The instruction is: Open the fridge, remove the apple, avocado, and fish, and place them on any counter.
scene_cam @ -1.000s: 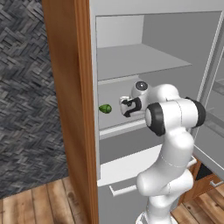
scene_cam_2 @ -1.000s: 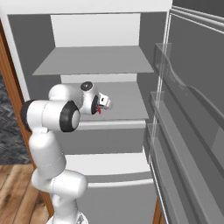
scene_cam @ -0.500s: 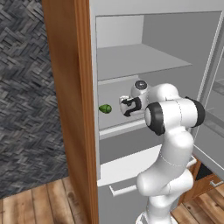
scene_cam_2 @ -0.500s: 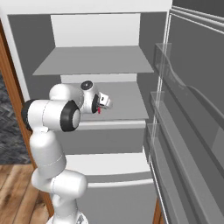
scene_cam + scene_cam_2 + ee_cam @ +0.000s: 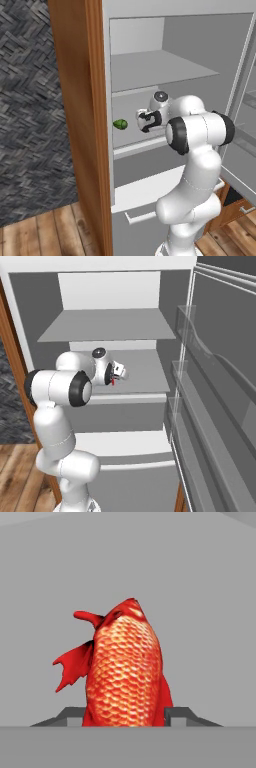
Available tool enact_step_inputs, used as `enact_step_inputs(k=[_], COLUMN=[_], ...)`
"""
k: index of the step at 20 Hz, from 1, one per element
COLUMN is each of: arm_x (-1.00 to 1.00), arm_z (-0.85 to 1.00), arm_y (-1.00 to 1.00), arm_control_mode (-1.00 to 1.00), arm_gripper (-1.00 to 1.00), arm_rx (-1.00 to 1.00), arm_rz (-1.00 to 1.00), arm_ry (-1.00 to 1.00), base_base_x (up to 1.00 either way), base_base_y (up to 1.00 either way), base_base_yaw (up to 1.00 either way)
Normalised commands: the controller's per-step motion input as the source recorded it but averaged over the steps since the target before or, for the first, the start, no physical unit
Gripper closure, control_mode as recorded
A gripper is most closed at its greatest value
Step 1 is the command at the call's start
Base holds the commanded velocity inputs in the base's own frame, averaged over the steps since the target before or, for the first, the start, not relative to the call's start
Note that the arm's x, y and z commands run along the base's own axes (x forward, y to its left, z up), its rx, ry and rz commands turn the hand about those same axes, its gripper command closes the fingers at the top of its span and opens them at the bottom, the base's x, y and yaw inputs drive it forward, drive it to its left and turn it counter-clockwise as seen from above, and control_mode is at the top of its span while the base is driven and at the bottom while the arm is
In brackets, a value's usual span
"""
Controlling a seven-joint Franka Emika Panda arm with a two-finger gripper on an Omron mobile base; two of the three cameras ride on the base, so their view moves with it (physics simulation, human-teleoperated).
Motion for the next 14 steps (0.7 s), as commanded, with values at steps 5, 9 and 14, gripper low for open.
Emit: enact_step_inputs(k=[5,9,14], arm_x=[-0.62,-0.93,-0.85], arm_z=[0.00,0.19,0.86], arm_y=[0.00,0.00,0.00], arm_control_mode=[-1.00,-1.00,-1.00], arm_gripper=[1.00,1.00,1.00], arm_rx=[0.00,0.00,0.00], arm_rz=[0.04,0.12,0.15], arm_ry=[-0.03,-0.14,-0.16], base_base_x=[0.00,0.00,0.00], base_base_y=[0.00,0.00,0.00], base_base_yaw=[0.00,0.00,0.00])
